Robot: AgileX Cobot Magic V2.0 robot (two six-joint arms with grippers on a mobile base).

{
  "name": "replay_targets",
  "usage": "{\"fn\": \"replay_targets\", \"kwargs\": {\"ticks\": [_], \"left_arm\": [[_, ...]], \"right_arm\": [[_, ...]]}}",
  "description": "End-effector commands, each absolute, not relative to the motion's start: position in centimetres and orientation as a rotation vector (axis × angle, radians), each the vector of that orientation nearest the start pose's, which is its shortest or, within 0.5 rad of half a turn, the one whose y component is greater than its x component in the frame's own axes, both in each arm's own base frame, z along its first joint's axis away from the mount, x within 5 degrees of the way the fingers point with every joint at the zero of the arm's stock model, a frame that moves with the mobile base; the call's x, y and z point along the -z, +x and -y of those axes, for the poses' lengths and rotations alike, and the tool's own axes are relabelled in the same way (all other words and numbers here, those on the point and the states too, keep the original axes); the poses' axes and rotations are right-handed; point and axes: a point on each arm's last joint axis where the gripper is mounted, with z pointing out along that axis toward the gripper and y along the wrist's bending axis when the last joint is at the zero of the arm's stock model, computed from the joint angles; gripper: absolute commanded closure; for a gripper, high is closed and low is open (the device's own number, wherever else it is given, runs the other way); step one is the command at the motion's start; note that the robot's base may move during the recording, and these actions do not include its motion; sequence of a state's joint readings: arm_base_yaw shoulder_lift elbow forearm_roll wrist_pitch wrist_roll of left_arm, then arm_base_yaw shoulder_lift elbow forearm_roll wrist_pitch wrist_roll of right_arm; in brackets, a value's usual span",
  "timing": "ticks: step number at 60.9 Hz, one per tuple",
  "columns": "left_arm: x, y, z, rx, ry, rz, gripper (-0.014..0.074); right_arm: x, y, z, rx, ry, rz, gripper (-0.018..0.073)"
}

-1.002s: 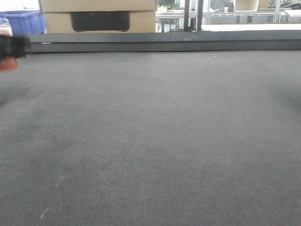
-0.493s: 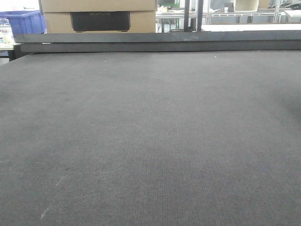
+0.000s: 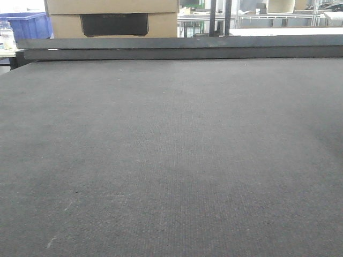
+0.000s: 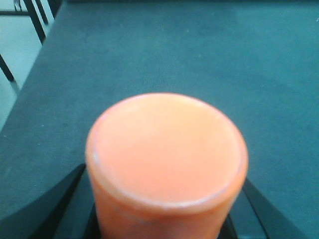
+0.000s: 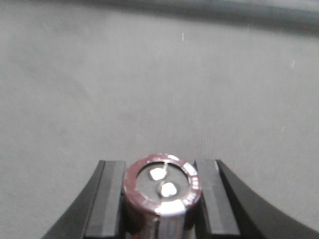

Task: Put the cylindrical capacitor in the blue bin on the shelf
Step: 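Hold both cylinders while the base drives toward the blue-bin shelf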

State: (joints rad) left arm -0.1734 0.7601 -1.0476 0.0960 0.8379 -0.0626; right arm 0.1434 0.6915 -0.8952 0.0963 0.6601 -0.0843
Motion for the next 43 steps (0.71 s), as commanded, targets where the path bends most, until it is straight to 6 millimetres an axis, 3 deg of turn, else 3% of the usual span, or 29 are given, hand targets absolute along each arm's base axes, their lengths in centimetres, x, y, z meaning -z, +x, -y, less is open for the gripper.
{"fn": "replay_targets", "kwargs": {"ticks": [1,7,18,43], "left_arm": [[-42.4,10.8,1.3,0.041,0.137,-1.982,0.0708],[-42.6,9.2,1.0,0.042,0.132,-1.971,0.0708],[-42.7,8.0,0.8,0.042,0.127,-1.961,0.0708],[-42.7,8.0,0.7,0.043,0.127,-1.958,0.0708]], "right_arm": [[-40.7,9.8,-1.9,-0.130,-0.191,-1.827,0.0721],[-41.4,7.5,-1.5,-0.126,-0.187,-1.747,0.0721],[-41.8,5.4,-1.2,-0.124,-0.182,-1.676,0.0721],[-41.7,5.3,-1.2,-0.125,-0.185,-1.692,0.0721]]}}
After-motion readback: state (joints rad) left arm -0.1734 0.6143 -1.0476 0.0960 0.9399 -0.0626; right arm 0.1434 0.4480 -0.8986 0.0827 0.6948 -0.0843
